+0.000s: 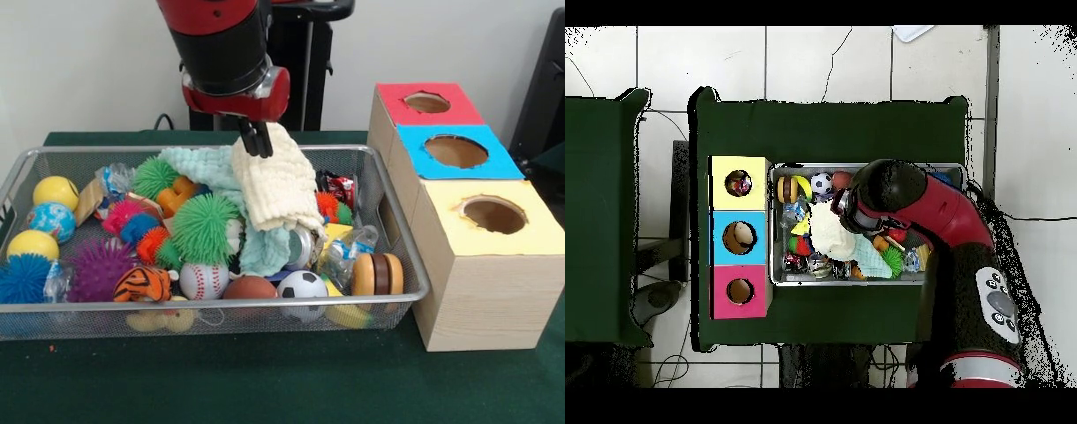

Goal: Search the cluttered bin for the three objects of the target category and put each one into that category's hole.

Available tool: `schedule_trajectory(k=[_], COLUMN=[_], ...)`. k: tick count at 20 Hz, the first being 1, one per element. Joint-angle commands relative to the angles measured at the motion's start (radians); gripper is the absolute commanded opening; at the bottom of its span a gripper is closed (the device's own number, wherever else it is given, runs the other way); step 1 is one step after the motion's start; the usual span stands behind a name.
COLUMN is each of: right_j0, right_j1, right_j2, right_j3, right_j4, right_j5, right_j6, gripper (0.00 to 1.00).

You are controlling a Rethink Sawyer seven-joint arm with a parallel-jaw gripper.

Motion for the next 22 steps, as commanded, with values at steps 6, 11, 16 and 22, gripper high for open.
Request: schedule_trajectory(k=[6,11,16,22], right_j0=[0.009,0.015,0.022,0.009], right_j1=[0.007,0.046,0.045,0.086], right_j2=[0.065,0.026,0.003,-0.002], right_j3=[0.083,0.068,0.081,0.074], right_j4=[0.067,-0.01,-0.023,-0.035], right_j5=[0.103,0.03,0.011,-0.052], right_j6=[0.161,0.125,0.137,0.119], gripper=[0.0,0.0,1.0,1.0])
